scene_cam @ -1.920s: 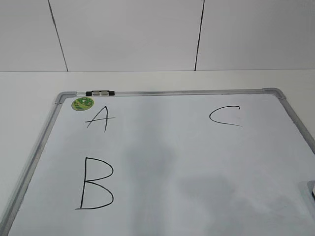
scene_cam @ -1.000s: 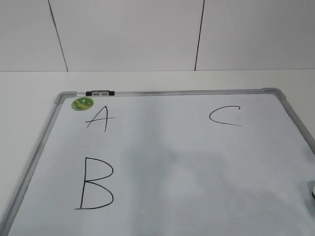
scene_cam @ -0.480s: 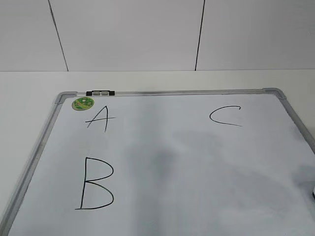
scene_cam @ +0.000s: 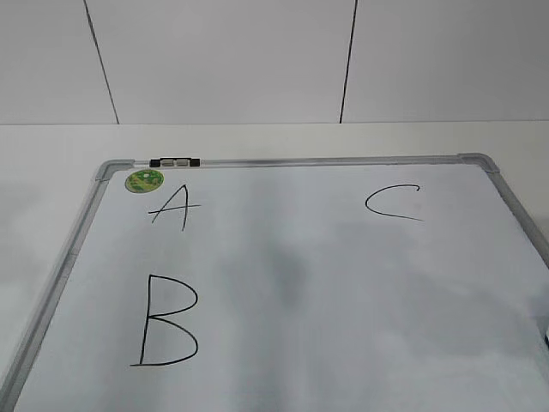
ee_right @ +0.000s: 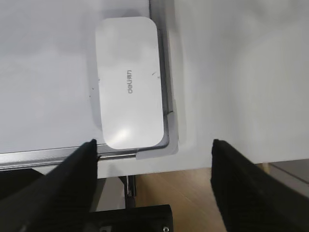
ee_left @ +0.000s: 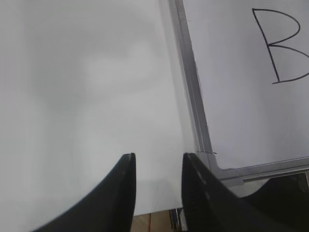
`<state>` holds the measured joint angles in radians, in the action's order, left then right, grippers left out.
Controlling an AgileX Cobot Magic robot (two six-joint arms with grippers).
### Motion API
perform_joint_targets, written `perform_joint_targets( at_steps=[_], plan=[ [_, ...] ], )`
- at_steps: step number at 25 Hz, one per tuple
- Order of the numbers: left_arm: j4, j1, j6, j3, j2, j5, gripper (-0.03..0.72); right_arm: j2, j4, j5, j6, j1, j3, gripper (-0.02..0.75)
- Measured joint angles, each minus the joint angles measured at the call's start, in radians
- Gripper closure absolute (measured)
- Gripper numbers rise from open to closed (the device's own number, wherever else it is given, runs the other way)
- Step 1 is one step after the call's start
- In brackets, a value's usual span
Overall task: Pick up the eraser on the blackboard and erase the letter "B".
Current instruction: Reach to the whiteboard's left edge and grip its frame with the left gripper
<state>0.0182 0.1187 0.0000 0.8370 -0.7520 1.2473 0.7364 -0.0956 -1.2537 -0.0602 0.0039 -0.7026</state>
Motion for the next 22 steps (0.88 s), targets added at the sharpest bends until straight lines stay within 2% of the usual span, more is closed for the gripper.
perform_joint_targets(
  at_steps=[4, 12, 22],
  plan=[
    [0.015, 0.0, 0.0, 0.048, -0.181, -0.009, 0.447, 0.057, -0.009, 0.0, -0.016, 0.0, 0.0, 0.155],
    [0.021, 0.0, 0.0, 0.136, -0.516, -0.155, 0.447, 0.235, -0.002, 0.038, -0.022, 0.0, -0.008, 0.155],
    [0.021, 0.094, 0.0, 0.283, -0.792, -0.198, 0.447, 0.456, 0.035, 0.063, -0.005, -0.007, -0.187, 0.155]
  ],
)
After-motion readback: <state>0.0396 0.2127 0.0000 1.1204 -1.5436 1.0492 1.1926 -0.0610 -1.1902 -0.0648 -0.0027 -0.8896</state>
